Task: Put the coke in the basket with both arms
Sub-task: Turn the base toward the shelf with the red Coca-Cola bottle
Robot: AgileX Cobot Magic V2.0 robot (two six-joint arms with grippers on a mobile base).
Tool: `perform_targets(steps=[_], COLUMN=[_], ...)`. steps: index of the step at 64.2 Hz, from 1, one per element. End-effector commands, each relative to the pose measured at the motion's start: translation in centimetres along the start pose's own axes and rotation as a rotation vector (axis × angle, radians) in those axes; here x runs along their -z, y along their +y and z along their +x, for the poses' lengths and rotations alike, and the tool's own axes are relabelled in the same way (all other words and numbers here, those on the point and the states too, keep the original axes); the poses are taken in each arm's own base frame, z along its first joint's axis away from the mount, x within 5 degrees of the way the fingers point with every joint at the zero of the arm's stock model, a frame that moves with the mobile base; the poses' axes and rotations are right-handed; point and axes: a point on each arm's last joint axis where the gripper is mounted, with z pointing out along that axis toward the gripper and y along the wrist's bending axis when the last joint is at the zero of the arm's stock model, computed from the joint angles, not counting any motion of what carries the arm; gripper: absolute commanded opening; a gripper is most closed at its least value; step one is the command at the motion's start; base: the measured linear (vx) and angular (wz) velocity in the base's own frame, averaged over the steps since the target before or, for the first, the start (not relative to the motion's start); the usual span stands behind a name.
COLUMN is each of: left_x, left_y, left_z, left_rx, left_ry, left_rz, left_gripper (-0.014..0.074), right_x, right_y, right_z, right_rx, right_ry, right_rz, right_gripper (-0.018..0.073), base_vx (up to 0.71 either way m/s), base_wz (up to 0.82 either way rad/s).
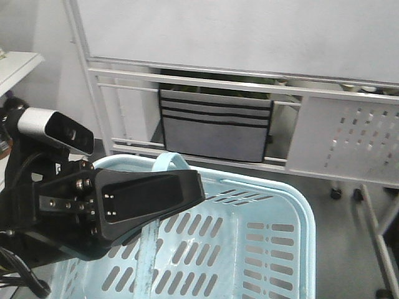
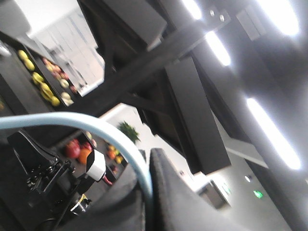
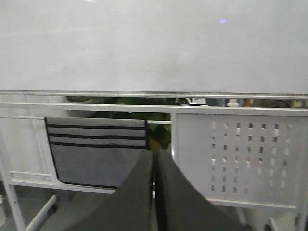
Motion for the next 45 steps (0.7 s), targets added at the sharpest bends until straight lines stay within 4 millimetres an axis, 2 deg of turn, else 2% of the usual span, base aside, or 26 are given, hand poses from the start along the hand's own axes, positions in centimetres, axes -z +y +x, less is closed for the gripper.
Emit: perform_targets(steps=[1, 45], left_x=[-0.02, -0.02], left_y=[-2.88, -2.88], left_z=[-0.16, -0.16], left_rx=[-0.014, -0.014], left_ry=[0.004, 0.004], left_rz=[0.217, 0.217], left_gripper=[-0.0008, -0.0008], right_x=[0.10, 0.10], right_y=[-0.02, -0.02], right_z=[-0.55, -0.55], right_rx=[0.004, 0.004], right_ry=[-0.081, -0.081], right_rz=[0.003, 0.003], right_gripper=[-0.0005, -0.0005], base_vx=[0.17, 0.15], base_wz=[0.66, 0.66])
